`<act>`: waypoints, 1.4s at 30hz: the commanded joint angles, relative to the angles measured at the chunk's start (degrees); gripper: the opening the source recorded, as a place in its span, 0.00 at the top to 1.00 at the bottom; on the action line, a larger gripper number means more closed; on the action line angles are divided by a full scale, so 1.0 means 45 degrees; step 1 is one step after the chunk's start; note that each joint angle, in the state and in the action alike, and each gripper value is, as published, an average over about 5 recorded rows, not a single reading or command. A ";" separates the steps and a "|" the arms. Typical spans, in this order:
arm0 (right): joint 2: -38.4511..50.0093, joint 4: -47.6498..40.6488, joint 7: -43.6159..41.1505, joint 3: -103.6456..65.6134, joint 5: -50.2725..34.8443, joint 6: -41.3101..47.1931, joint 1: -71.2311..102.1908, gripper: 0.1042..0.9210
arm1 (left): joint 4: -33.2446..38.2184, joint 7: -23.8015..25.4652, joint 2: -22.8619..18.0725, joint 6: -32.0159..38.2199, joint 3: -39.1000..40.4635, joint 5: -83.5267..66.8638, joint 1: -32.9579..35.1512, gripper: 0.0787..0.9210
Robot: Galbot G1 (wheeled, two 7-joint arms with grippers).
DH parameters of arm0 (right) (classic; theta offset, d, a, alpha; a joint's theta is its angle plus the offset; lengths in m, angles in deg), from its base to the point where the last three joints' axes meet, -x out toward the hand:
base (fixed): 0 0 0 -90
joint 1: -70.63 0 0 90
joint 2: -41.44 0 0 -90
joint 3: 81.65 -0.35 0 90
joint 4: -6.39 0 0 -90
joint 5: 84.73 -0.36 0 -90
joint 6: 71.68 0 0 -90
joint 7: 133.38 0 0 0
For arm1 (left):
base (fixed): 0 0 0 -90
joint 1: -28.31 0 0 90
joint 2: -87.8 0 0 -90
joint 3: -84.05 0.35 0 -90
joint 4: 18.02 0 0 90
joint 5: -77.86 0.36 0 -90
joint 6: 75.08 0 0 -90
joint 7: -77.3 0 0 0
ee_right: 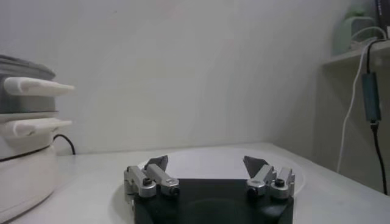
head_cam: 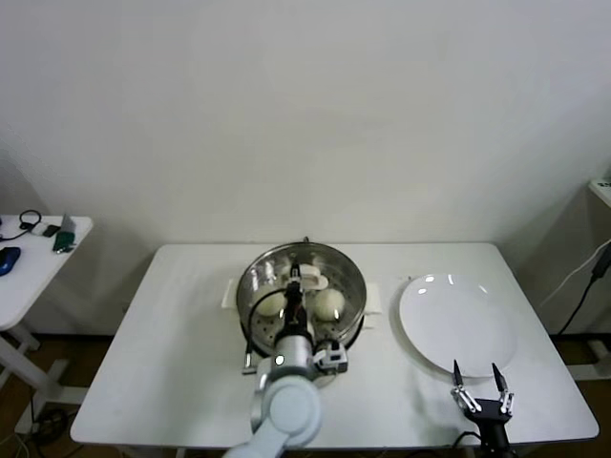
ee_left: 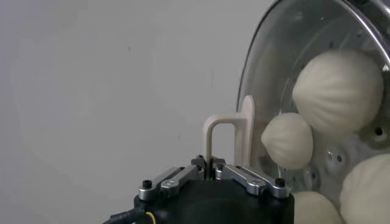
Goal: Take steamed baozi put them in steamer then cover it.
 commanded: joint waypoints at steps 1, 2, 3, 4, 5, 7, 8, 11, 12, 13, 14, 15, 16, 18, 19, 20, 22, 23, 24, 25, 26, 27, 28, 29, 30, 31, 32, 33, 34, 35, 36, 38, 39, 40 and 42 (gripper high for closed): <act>-0.0018 0.0040 -0.0022 0.0002 0.0008 -0.0040 0.0021 0.12 | -0.0163 -0.0180 0.0110 0.0380 -0.0142 0.0185 0.0086 0.93; -0.0018 0.0043 -0.0024 0.0000 0.0007 -0.0048 0.0024 0.12 | -0.0164 -0.0220 0.0085 0.0388 -0.0136 0.0183 0.0119 0.93; -0.0017 0.0042 -0.0027 -0.0001 0.0007 -0.0055 0.0028 0.12 | -0.0155 -0.0255 0.0056 0.0394 -0.0125 0.0182 0.0162 0.93; -0.0015 0.0040 -0.0031 -0.0002 0.0007 -0.0062 0.0035 0.12 | -0.0139 -0.0283 0.0027 0.0399 -0.0109 0.0178 0.0208 0.93; -0.0011 0.0040 -0.0040 -0.0001 0.0008 -0.0067 0.0043 0.12 | -0.0120 -0.0309 -0.0004 0.0403 -0.0088 0.0169 0.0257 0.93; 0.0002 0.0040 -0.0060 0.0004 0.0016 -0.0079 0.0064 0.12 | -0.0086 -0.0343 -0.0060 0.0415 -0.0037 0.0144 0.0345 0.93; 0.0011 0.0041 -0.0070 0.0008 0.0021 -0.0085 0.0073 0.12 | -0.0076 -0.0361 -0.0085 0.0422 -0.0010 0.0132 0.0380 0.93; 0.0026 0.0044 -0.0082 0.0010 0.0030 -0.0099 0.0085 0.12 | -0.0064 -0.0421 -0.0139 0.0443 0.0066 0.0083 0.0431 0.93; 0.0025 0.0048 -0.0082 0.0007 0.0029 -0.0099 0.0086 0.12 | -0.0052 -0.0434 -0.0146 0.0445 0.0089 0.0053 0.0430 0.93; 0.0023 0.0052 -0.0082 0.0004 0.0028 -0.0099 0.0087 0.12 | -0.0029 -0.0441 -0.0145 0.0443 0.0112 0.0001 0.0417 0.93; 0.0021 0.0057 -0.0082 0.0003 0.0027 -0.0100 0.0090 0.12 | 0.0000 -0.0440 -0.0138 0.0438 0.0135 -0.0063 0.0391 0.93; 0.0019 0.0062 -0.0083 0.0003 0.0025 -0.0100 0.0093 0.12 | 0.0040 -0.0440 -0.0126 0.0426 0.0158 -0.0145 0.0354 0.92; 0.0016 0.0066 -0.0083 0.0002 0.0023 -0.0100 0.0096 0.12 | 0.0080 -0.0441 -0.0115 0.0405 0.0177 -0.0233 0.0306 0.90; 0.0009 0.0068 -0.0083 0.0000 0.0021 -0.0099 0.0103 0.12 | 0.0173 -0.0483 -0.0106 0.0357 0.0202 -0.0418 0.0195 0.85; 0.0006 0.0068 -0.0083 -0.0002 0.0019 -0.0095 0.0106 0.12 | 0.0230 -0.0499 -0.0101 0.0330 0.0210 -0.0506 0.0144 0.82; 0.0005 0.0066 -0.0084 -0.0005 0.0019 -0.0091 0.0108 0.12 | 0.0295 -0.0514 -0.0091 0.0300 0.0223 -0.0596 0.0100 0.79; 0.0013 0.0062 -0.0090 -0.0012 0.0023 -0.0068 0.0111 0.12 | 0.0457 -0.0505 -0.0019 0.0250 0.0260 -0.0774 0.0056 0.72; 0.0019 0.0062 -0.0096 -0.0016 0.0024 -0.0049 0.0112 0.12 | 0.0558 -0.0477 0.0041 0.0219 0.0284 -0.0885 0.0057 0.69; 0.0026 0.0061 -0.0101 -0.0020 0.0026 -0.0024 0.0112 0.12 | 0.0674 -0.0449 0.0120 0.0190 0.0307 -0.1014 0.0084 0.65; 0.0032 0.0061 -0.0106 -0.0022 0.0027 0.0002 0.0112 0.12 | 0.0799 -0.0423 0.0219 0.0168 0.0322 -0.1144 0.0137 0.61; 0.0035 0.0068 -0.0111 -0.0024 0.0026 0.0028 0.0114 0.12 | 0.0947 -0.0399 0.0325 0.0156 0.0332 -0.1275 0.0218 0.58; 0.0033 0.0080 -0.0113 -0.0026 0.0023 0.0056 0.0118 0.12 | 0.1105 -0.0385 0.0435 0.0149 0.0338 -0.1402 0.0317 0.54; 0.0027 0.0094 -0.0113 -0.0027 0.0017 0.0084 0.0121 0.12 | 0.1276 -0.0385 0.0556 0.0154 0.0333 -0.1512 0.0435 0.51; 0.0016 0.0113 -0.0114 -0.0030 0.0012 0.0106 0.0127 0.12 | 0.1477 -0.0397 0.0684 0.0175 0.0314 -0.1604 0.0566 0.48; 0.0003 0.0133 -0.0115 -0.0032 0.0006 0.0127 0.0133 0.12 | 0.1681 -0.0415 0.0806 0.0202 0.0290 -0.1679 0.0696 0.44; -0.0013 0.0152 -0.0115 -0.0035 0.0000 0.0147 0.0142 0.12 | 0.1889 -0.0449 0.0937 0.0233 0.0255 -0.1768 0.0823 0.41; -0.0029 0.0168 -0.0115 -0.0036 -0.0005 0.0162 0.0152 0.12 | 0.2111 -0.0503 0.1071 0.0272 0.0204 -0.1865 0.0953 0.38; -0.0044 0.0182 -0.0116 -0.0035 -0.0009 0.0178 0.0164 0.12 | 0.2340 -0.0570 0.1202 0.0314 0.0139 -0.1963 0.1081 0.34; -0.0055 0.0197 -0.0116 -0.0031 -0.0024 0.0209 0.0181 0.12 | 0.2595 -0.0669 0.1346 0.0366 0.0063 -0.2151 0.1228 0.31; -0.0062 0.0213 -0.0119 -0.0024 -0.0051 0.0254 0.0199 0.12 | 0.2867 -0.0821 0.1511 0.0432 -0.0020 -0.2442 0.1398 0.28; -0.0062 0.0228 -0.0124 -0.0015 -0.0085 0.0308 0.0216 0.12 | 0.3140 -0.0989 0.1668 0.0496 -0.0105 -0.2739 0.1568 0.24; -0.0048 0.0280 -0.0089 0.0009 -0.0198 0.0495 0.0254 0.12 | 0.3703 -0.1472 0.2037 0.0746 -0.0331 -0.3721 0.2087 0.18; -0.0043 0.0317 -0.0037 0.0021 -0.0262 0.0587 0.0267 0.12 | 0.3930 -0.1801 0.2202 0.0936 -0.0476 -0.4412 0.2388 0.15; -0.0038 0.0370 0.0051 0.0034 -0.0327 0.0692 0.0279 0.12 | 0.4115 -0.2169 0.2342 0.1151 -0.0647 -0.5128 0.2738 0.14; -0.0031 0.0502 0.0333 0.0066 -0.0426 0.0862 0.0304 0.12 | 0.4369 -0.2987 0.2522 0.1827 -0.1118 -0.6702 0.3482 0.12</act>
